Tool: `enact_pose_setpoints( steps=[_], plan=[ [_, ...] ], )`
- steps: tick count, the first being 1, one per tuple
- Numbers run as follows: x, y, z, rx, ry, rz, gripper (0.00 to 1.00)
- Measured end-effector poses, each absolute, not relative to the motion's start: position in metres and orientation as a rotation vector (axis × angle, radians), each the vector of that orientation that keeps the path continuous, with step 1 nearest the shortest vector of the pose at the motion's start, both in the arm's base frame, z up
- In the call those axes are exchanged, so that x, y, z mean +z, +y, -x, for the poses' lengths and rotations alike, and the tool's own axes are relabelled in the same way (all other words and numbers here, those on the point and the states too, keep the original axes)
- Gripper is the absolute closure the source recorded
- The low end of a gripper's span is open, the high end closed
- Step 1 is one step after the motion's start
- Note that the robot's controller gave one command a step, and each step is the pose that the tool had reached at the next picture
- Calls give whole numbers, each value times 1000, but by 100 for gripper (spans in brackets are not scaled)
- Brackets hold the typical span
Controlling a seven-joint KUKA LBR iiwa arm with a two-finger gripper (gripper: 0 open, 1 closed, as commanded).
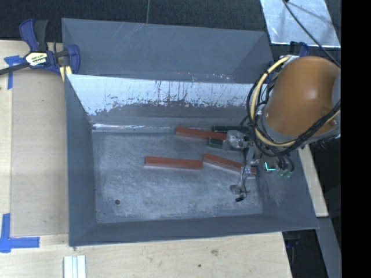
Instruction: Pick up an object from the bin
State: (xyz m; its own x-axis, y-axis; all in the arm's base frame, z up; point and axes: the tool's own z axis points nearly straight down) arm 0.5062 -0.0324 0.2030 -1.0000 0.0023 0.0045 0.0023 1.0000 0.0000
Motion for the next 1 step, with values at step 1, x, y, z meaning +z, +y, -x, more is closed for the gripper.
enact_pose_setpoints(
  steps=[1],
  plan=[
    [67,-24,-543,-1,-3144,-44,0]
  ],
)
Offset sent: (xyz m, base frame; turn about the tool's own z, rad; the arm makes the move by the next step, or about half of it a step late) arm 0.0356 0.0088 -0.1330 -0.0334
